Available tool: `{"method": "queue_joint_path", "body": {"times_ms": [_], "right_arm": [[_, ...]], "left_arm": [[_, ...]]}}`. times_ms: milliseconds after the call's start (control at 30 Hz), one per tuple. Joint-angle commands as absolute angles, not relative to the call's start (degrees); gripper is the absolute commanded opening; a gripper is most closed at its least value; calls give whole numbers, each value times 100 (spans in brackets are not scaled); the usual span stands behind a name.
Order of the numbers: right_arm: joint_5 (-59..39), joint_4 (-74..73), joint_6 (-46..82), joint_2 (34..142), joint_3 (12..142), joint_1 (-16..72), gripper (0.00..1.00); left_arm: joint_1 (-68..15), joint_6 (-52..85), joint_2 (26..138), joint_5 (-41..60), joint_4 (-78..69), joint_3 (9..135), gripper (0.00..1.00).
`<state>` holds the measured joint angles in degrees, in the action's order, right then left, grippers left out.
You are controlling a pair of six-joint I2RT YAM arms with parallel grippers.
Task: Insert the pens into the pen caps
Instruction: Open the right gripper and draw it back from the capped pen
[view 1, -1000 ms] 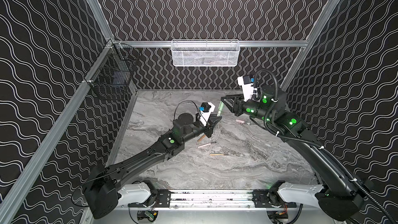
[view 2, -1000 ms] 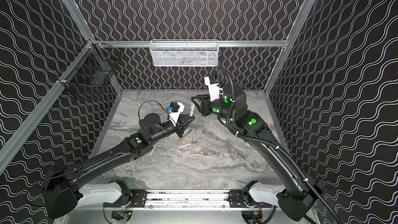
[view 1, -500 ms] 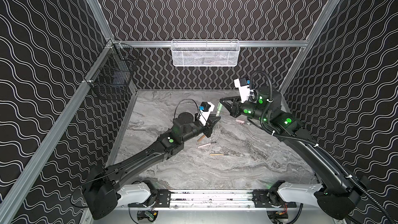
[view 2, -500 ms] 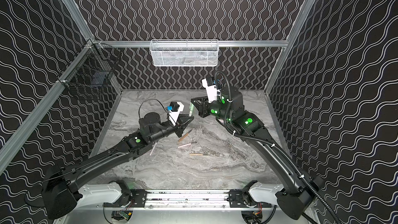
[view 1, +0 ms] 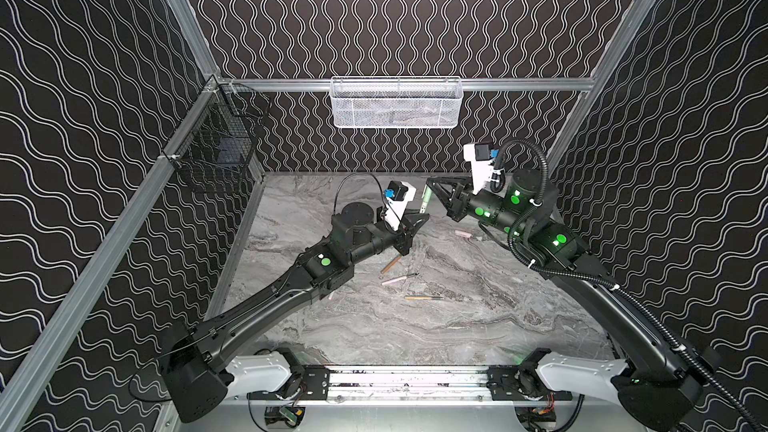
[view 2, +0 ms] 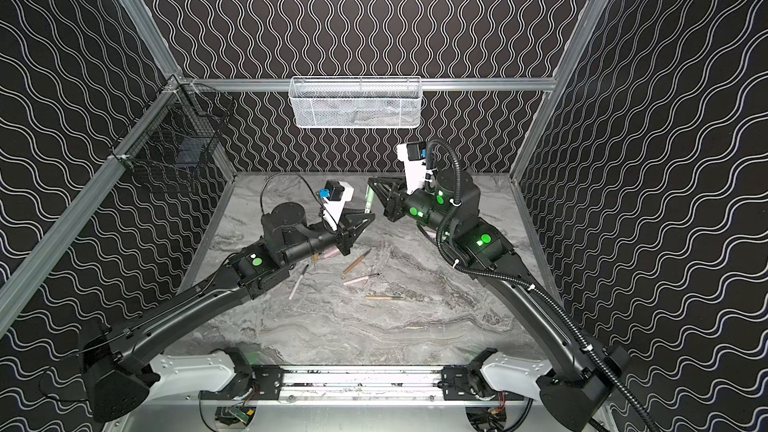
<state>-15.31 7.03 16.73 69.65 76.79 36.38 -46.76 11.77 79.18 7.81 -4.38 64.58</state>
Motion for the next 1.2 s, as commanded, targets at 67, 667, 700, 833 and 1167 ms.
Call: {"method": "queue_joint_path", "body": {"times_ms": [67,667,700,833,1167], "right_arm": [[-2042,2108,1699,6962,7382,3700,6],[-1974,2241,1832,7056,8173,3700,15],[-2010,2240,1854,7084,8238,3700,18],[-2014,2309,1858,7140,8502,3705,24],[-1696,1879,2013,6531,8258,3700,52]], "left_arm": [[-4613,1214,7960,502,-2914,6853,0],[-4455,1413,7814,1327,-2584,5956,0],[-4457,1406,7815,1396,-2534,5934,0],[-4456,1376,7916,1641,-2283,5863,0],[-4413,1661,7852,1608,-2562,5344,0]]}}
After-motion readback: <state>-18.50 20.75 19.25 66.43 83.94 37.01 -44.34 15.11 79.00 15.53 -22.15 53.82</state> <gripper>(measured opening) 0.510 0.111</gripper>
